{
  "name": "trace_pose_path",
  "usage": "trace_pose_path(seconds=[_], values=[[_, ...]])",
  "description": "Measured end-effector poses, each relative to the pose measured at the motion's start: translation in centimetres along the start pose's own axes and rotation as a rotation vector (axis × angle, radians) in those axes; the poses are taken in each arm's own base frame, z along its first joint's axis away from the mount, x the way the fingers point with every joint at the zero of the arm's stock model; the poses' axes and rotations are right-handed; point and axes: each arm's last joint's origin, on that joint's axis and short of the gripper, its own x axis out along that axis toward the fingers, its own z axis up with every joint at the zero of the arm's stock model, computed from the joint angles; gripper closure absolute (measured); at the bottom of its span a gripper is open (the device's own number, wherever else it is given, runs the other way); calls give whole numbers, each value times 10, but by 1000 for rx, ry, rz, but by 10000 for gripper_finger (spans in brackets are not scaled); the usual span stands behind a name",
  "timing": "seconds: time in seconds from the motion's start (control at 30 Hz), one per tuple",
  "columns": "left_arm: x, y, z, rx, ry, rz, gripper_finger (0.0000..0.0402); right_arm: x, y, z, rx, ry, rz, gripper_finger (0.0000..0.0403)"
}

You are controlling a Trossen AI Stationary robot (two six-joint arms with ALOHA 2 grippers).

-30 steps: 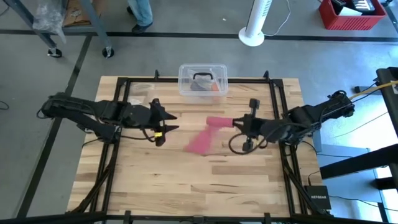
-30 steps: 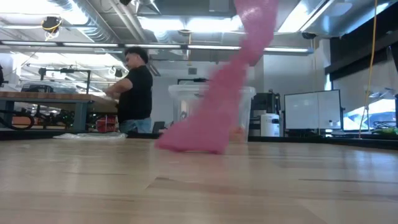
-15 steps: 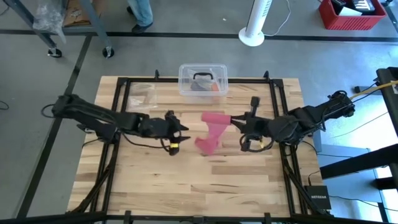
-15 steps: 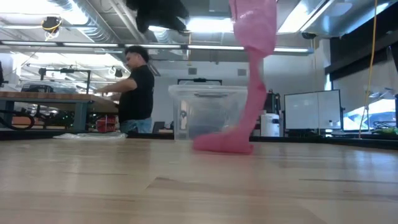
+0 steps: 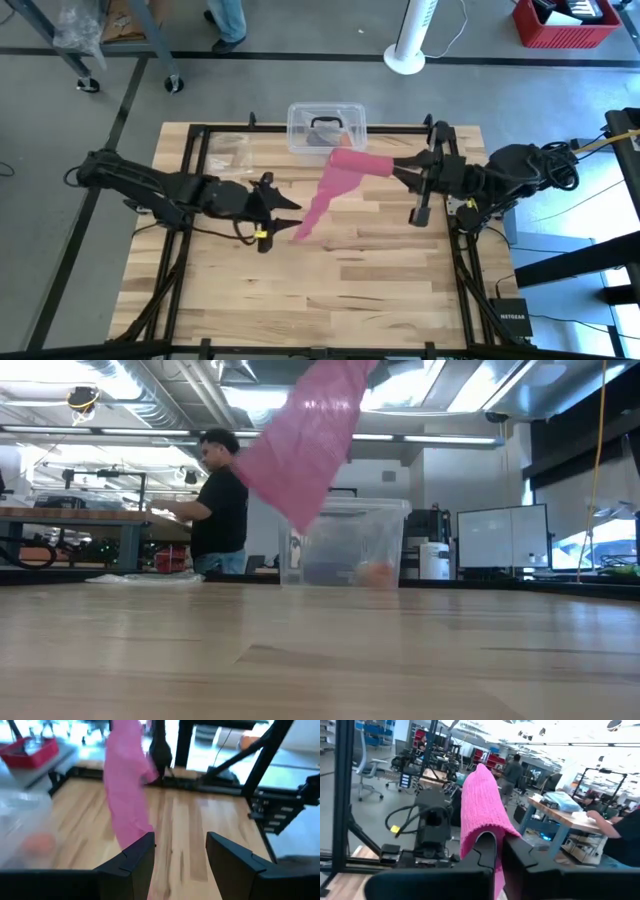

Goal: Roll bandage
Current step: Roll the pink bandage

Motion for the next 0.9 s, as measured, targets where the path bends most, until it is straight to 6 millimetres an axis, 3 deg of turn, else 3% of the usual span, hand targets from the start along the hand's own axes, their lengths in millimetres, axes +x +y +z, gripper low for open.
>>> trace_pose_path(seconds=[0.07,0.33,0.53,0.9], values=[[0,-4,0,30,-6,-13,233,-1,0,0,3,14,5,386],[35,-7,-20,98,-25,154,233,2,2,-3,-14,35,3,386],[55,-11,-23,117,-68,147,233,2,2,-4,-29,48,-17,386],[89,5,-31,144,-79,265,239,3,4,-5,-51,49,-9,386]])
